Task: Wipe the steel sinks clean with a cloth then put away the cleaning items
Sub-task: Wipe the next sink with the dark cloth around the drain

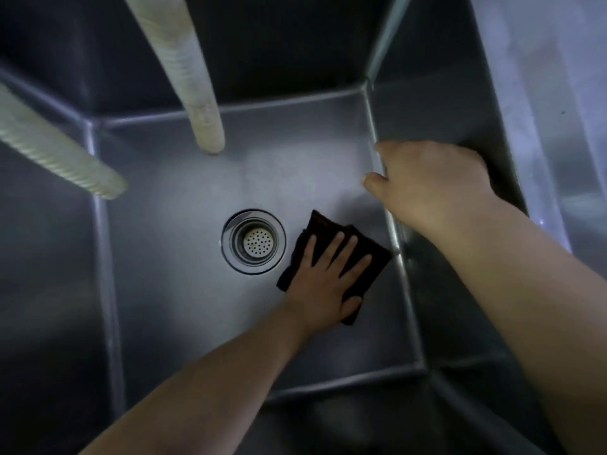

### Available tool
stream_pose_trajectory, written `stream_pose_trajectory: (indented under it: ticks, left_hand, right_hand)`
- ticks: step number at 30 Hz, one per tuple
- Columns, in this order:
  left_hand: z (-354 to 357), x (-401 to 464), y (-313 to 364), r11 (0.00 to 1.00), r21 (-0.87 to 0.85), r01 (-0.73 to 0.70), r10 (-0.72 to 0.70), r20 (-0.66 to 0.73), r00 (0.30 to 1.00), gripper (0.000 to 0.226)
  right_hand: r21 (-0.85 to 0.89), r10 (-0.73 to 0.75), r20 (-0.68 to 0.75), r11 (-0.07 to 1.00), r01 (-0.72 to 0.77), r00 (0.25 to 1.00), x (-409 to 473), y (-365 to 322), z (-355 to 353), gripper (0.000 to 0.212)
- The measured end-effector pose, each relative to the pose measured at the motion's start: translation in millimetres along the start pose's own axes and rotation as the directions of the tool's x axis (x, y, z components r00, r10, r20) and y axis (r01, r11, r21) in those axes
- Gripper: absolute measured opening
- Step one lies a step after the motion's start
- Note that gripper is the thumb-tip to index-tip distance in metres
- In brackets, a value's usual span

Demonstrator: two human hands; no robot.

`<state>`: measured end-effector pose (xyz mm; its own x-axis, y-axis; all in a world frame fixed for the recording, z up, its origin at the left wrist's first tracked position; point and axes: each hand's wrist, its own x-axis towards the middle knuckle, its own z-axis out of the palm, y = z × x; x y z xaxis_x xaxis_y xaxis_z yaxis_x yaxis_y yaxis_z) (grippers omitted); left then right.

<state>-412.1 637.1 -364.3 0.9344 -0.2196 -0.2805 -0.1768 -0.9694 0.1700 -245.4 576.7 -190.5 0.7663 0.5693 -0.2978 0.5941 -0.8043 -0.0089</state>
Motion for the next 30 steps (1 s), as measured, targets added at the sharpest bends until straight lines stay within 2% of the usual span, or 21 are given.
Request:
stream_pose_trajectory:
  ticks: [4,6,7,9,11,13,15,17,19,22,24,27,30]
  left_hand:
    - [-1,-42,10,0.999,-0.018,0.047,-0.044,0.132,0.990,0.074]
    - [-1,-51,8,0.998,-0.061,0.005,0.007,0.188,0.982,0.077]
    - [-6,-57,3,0.994,-0.106,-0.021,0.042,0.194,0.980,0.079]
    - [-21,-69,-8,0.986,-0.167,-0.002,0.018,0.095,0.995,0.090]
    - [-38,-87,-24,0.957,-0.189,0.220,-0.221,0.012,0.975,0.093]
    - [-42,-109,-44,0.851,-0.207,0.482,-0.489,0.021,0.872,0.090]
    - [-39,-127,-59,0.759,-0.165,0.630,-0.616,0.133,0.777,0.088]
    - [-38,-137,-68,0.717,-0.121,0.687,-0.664,0.184,0.725,0.090]
    - [-39,-144,-69,0.672,-0.129,0.729,-0.705,0.190,0.683,0.090]
    - [-38,-150,-66,0.605,-0.185,0.775,-0.745,0.212,0.632,0.083]
    - [-40,-150,-69,0.587,-0.221,0.779,-0.749,0.217,0.626,0.069]
    - [-48,-150,-86,0.555,-0.279,0.784,-0.794,0.105,0.599,0.037]
    - [-53,-159,-106,0.428,-0.347,0.834,-0.887,0.013,0.461,0.026]
  right_hand:
    - [-0.028,0.000,0.041,1.000,0.002,0.999,-1,-2,-1,0.045]
    - [-0.033,-0.009,0.069,0.999,0.012,0.998,-2,-4,-2,0.045]
    - [-0.034,-0.013,0.081,0.999,0.016,0.997,-4,-5,-2,0.045]
    - [-0.043,-0.016,0.091,0.999,0.020,0.996,-5,-7,-3,0.045]
    - [-0.074,-0.030,0.096,0.997,0.038,0.995,-8,-10,-4,0.041]
    - [-0.119,-0.088,0.130,0.987,0.104,0.988,-14,-17,-5,0.038]
    - [-0.155,-0.212,0.188,0.958,0.242,0.959,-25,-27,-1,0.038]
    - [-0.156,-0.368,0.256,0.897,0.414,0.894,-38,-42,12,0.037]
    - [-0.127,-0.472,0.388,0.823,0.554,0.791,-50,-60,34,0.039]
    - [-0.098,-0.504,0.647,0.689,0.718,0.572,-60,-75,79,0.054]
    - [-0.101,-0.548,0.695,0.566,0.818,0.465,-61,-76,107,0.064]
    - [-0.102,-0.663,0.612,0.475,0.874,0.432,-59,-78,138,0.072]
    - [-0.116,-0.717,0.539,0.456,0.882,0.442,-54,-97,157,0.074]
